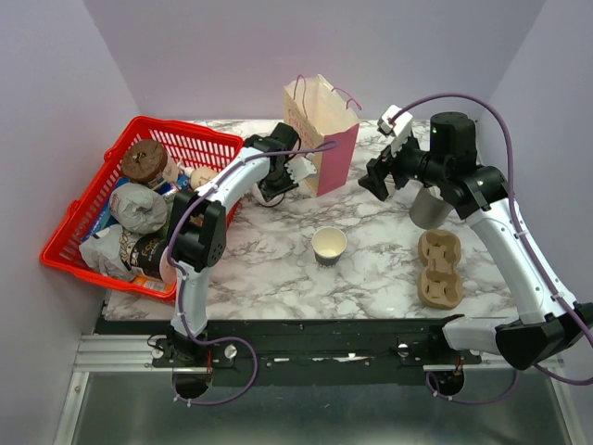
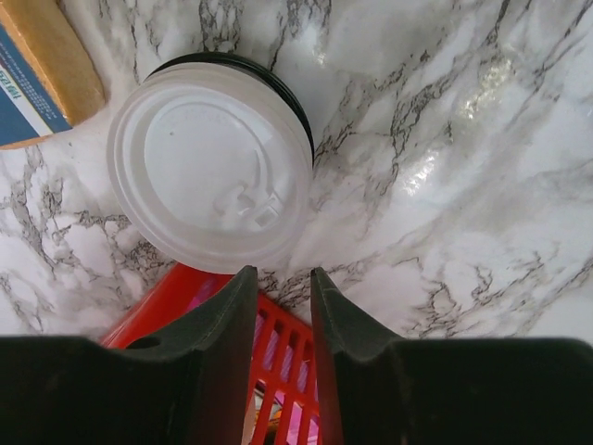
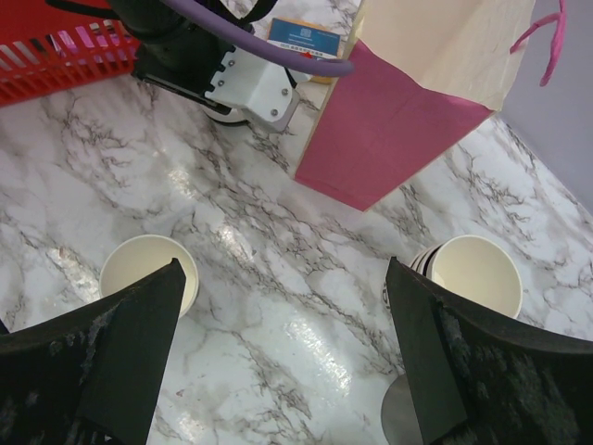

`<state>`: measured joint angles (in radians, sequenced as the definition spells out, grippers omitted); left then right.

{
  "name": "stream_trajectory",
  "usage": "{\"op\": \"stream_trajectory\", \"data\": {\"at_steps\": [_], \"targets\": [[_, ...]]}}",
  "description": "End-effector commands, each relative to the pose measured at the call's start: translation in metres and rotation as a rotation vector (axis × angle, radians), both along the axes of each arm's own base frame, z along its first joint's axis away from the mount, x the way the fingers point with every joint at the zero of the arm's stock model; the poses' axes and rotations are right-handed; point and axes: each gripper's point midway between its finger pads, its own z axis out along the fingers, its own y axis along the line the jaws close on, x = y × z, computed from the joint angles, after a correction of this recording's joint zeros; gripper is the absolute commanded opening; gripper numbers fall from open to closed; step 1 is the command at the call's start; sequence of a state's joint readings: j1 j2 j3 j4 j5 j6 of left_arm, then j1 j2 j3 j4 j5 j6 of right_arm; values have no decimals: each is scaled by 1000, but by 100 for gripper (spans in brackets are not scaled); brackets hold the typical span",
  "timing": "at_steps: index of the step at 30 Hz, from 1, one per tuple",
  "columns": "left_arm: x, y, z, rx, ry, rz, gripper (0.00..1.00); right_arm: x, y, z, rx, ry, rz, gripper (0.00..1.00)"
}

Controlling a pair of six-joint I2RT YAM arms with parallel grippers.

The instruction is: Pack the takeout coffee

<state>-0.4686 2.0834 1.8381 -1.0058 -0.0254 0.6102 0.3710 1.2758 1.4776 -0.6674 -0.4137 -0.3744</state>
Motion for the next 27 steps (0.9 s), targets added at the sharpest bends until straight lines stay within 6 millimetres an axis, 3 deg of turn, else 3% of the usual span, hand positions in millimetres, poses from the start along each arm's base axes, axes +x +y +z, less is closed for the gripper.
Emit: {"op": "stream_trajectory", "data": {"at_steps": [1,12,27], "targets": [[-1,2,8,28,25,-119,37,-3,2,-2,9,9,19,98],[-6,-1,-13,35,99,-153,36,-3,1,-3,9,12,14,98],[0,0,-24,51,98,-149,31,2,3,-8,-1,23,20,98]]}}
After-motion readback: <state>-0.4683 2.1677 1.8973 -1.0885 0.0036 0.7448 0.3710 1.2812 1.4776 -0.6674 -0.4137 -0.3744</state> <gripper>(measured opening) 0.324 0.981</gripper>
